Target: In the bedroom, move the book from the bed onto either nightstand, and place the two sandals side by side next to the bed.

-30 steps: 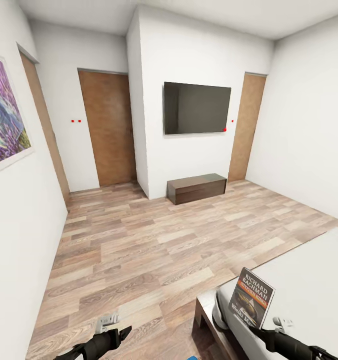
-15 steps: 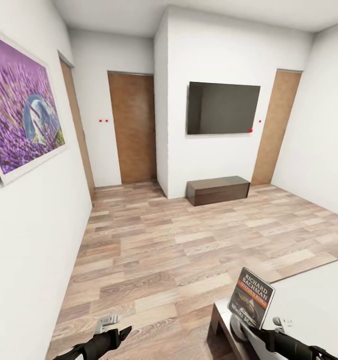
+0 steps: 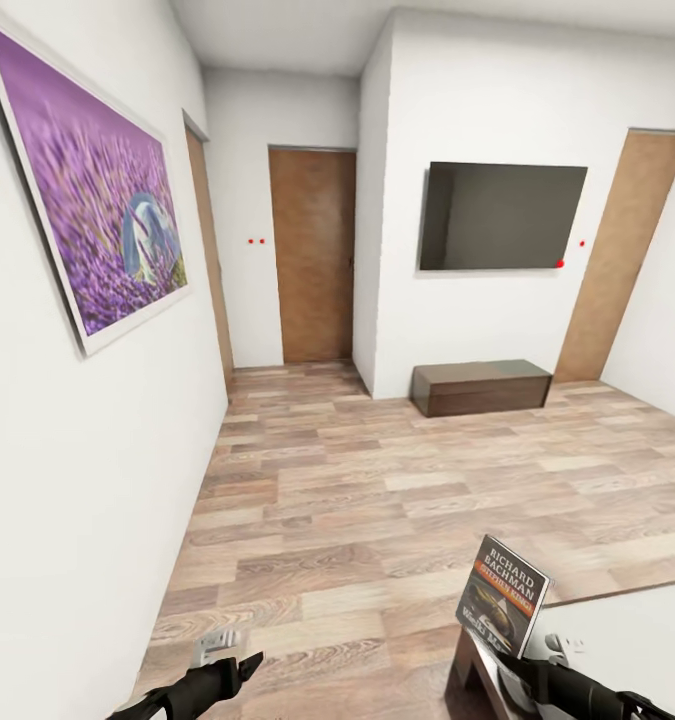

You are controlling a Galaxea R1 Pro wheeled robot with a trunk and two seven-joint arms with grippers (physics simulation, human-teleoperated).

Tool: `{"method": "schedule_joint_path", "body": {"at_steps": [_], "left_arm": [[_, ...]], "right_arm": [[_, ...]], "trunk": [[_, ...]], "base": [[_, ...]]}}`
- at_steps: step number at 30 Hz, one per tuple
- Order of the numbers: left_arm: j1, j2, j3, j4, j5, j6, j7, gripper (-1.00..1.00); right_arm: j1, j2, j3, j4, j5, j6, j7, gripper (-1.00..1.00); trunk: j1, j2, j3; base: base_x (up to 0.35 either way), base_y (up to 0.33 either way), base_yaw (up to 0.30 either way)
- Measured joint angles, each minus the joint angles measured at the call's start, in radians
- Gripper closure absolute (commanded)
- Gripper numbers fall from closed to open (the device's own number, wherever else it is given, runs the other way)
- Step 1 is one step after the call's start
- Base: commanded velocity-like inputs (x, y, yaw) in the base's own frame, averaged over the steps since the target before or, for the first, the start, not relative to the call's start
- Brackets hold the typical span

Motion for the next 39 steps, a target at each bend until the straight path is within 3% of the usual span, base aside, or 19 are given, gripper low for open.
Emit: {"method": "schedule_joint_path", "body": {"at_steps": [26, 39], "left_arm": [[0.000, 0.000, 0.000, 0.000, 0.000, 0.001, 0.000, -1.00], [0.000, 0.000, 0.000, 0.000, 0.000, 0.001, 0.000, -1.00]], "right_arm": [[0.000, 0.000, 0.000, 0.000, 0.000, 0.000, 0.000, 1.00], [0.000, 0.000, -0.003, -0.001, -0.002, 0.000, 0.000, 1.00]], "trunk": [[0.000, 0.000, 0.000], [0.000, 0.000, 0.000]], "base": [[0.000, 0.000, 0.287], [0.000, 0.190, 0.042]]}}
